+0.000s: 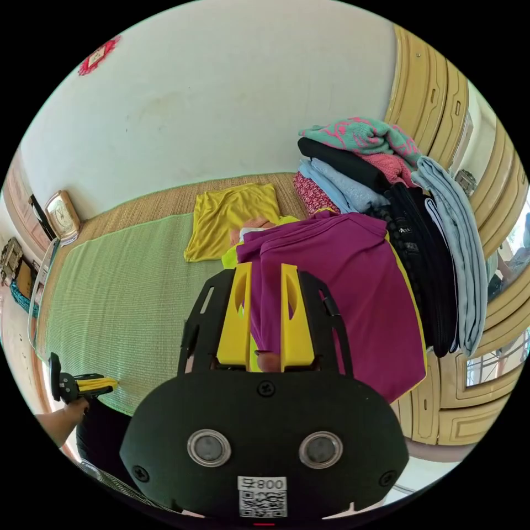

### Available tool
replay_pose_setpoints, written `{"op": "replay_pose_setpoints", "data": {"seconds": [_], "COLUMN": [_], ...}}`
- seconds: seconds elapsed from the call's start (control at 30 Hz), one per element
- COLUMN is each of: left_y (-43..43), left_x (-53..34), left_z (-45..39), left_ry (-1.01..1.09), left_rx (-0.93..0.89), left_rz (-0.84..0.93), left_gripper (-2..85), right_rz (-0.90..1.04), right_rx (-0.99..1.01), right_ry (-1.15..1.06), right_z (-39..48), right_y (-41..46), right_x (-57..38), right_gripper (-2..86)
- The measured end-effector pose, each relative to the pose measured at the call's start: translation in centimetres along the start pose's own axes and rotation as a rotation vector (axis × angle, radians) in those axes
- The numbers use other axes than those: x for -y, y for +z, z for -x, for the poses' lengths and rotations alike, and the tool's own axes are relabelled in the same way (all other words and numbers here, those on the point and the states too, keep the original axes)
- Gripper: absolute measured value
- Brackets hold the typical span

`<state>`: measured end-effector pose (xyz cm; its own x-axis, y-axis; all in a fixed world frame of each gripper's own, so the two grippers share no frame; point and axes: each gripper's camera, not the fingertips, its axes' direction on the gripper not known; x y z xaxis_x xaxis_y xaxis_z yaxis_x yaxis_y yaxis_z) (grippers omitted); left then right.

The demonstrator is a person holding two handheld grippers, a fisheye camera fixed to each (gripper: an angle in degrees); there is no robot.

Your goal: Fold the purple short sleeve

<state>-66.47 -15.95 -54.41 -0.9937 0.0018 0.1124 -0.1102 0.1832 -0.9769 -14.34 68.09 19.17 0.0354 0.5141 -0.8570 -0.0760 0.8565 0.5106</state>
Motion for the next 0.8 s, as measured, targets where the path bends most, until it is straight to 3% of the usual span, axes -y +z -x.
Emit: {"op": "replay_pose_setpoints", "data": {"seconds": [0.13, 0.3, 0.57, 0.8], "left_y": [0.0, -1.1, -5.9, -10.8], "left_x": [-1.4, -3.6, -6.3, -9.9], "left_z": [0.2, 1.1, -0.1, -1.2], "left_ry": [-0.018, -0.049, 0.047, 0.134], "left_rx": [0.000, -0.102, -0.332, -0.541], "left_rz": [-0.010, -0.054, -0.238, -0.403], "left_gripper": [0.2, 0.2, 0.2, 0.3], "right_rz": [0.021, -0.045, -0.363, -0.461], "right_rx": [-0.063, 0.052, 0.425, 0.639], "right_ry": [0.031, 0.081, 0.089, -0.069], "right_z": [-0.7, -3.2, -8.5, -8.4], "right_y": [0.7, -1.5, -13.0, -20.9], "right_x": [-0.6, -2.8, -9.9, -14.6], "right_gripper": [3.0, 0.7, 0.2, 0.4]}}
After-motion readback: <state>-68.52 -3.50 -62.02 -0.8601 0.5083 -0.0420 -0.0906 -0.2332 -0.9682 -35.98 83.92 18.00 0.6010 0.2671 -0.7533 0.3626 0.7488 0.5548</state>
